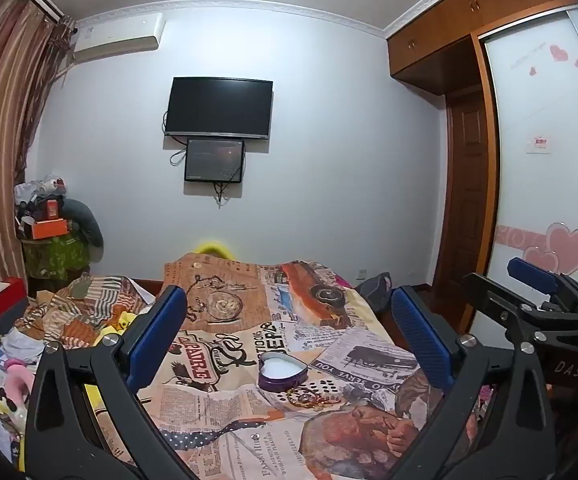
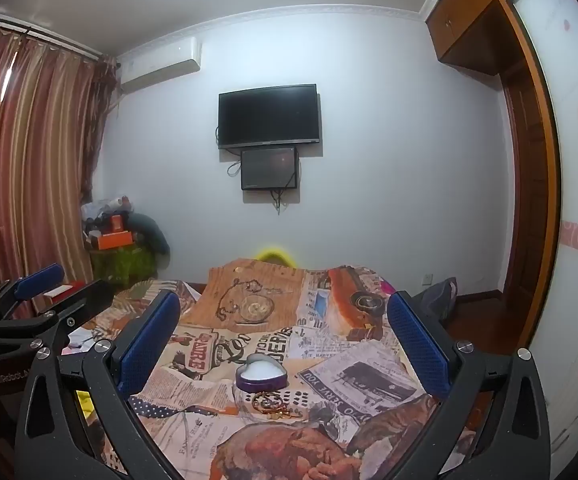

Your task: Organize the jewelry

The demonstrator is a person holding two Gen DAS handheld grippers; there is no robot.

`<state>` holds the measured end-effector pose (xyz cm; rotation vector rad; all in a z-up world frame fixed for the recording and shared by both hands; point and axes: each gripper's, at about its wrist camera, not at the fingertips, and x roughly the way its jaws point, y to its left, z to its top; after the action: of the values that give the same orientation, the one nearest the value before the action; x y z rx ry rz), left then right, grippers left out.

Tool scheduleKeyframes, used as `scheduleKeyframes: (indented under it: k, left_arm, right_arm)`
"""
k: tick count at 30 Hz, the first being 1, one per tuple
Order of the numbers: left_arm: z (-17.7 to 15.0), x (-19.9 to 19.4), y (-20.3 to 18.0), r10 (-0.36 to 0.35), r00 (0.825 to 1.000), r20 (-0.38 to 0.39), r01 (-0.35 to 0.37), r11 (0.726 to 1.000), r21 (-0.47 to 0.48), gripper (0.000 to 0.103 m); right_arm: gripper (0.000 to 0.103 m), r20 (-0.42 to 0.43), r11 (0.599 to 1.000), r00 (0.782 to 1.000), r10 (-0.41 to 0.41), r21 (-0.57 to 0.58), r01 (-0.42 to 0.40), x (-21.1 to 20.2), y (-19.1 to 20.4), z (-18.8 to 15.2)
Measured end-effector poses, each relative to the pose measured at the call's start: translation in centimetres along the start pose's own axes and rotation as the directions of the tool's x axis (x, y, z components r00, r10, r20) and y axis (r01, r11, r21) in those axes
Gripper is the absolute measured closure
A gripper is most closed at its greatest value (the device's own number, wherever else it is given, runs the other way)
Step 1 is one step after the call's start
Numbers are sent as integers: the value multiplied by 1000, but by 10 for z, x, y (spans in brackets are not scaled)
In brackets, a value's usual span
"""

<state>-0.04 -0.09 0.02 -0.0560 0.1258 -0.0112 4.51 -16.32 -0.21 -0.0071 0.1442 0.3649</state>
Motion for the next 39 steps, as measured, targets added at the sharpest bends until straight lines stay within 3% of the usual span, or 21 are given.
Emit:
scheduleKeyframes:
  k: [39]
  left_arm:
    - [-3, 9, 5, -3, 999, -35, 2, 1000, -22, 0]
  right_arm:
    - [0, -12, 1000, 1000, 1, -2, -1, 1, -3, -1]
